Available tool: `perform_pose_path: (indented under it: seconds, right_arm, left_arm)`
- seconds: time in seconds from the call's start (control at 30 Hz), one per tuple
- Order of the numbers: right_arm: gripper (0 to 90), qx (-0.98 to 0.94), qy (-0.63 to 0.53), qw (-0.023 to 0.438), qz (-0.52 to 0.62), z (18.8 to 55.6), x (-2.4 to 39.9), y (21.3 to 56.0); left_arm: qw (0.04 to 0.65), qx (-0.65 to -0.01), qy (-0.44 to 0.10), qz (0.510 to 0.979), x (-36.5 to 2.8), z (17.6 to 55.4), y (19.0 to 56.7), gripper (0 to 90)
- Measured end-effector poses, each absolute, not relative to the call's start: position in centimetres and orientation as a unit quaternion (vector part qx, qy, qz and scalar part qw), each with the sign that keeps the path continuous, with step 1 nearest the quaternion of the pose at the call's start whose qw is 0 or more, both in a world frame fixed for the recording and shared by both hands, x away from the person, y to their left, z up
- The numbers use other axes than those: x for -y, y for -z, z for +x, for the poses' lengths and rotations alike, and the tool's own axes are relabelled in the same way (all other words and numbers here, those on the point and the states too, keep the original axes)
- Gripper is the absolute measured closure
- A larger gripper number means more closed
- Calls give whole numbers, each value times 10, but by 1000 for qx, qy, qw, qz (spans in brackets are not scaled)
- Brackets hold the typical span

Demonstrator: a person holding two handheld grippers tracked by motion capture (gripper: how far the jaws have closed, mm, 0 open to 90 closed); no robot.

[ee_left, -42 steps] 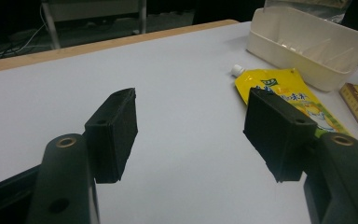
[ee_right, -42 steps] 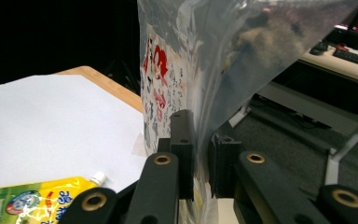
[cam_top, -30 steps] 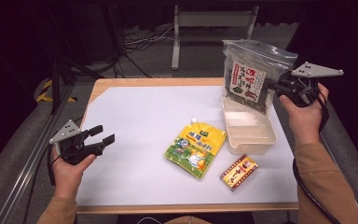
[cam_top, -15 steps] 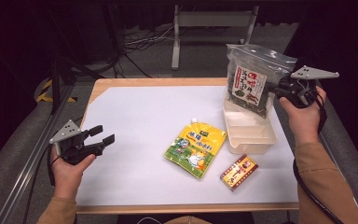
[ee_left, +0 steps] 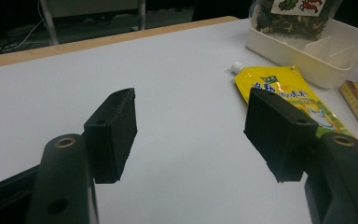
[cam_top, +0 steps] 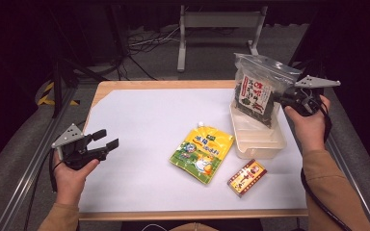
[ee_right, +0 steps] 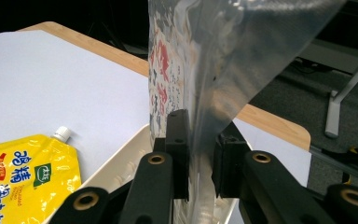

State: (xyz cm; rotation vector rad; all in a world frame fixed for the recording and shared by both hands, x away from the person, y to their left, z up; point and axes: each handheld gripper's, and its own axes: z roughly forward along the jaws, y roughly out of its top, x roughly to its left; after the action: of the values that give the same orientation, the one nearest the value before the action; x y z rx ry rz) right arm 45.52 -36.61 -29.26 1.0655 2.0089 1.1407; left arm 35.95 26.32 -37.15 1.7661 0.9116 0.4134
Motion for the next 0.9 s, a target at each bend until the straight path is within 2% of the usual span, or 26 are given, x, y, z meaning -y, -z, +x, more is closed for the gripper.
perform_pose_path:
  seconds: [0.4, 0.6, 0.63, 0.7, 0.9]
  right_arm:
    - [739, -751, -422, 282, 422, 452, 378, 299]
    - [573, -741, -433, 277, 432, 448, 380, 298]
    - [573, -741, -433, 277, 432, 448, 380, 298]
    - [501, -735, -441, 273, 436, 444, 381, 298]
    - [428, -731, -446, 280, 435, 433, 384, 295]
  left_arm:
    - [526, -374, -169, 745, -256, 364, 372, 347]
    - [528, -373, -166, 745, -253, 368, 372, 344]
    - [528, -373, -166, 745, -253, 368, 372, 344]
    - [527, -372, -163, 747, -251, 369, 372, 341]
    - [526, -362, -157, 753, -243, 377, 372, 337]
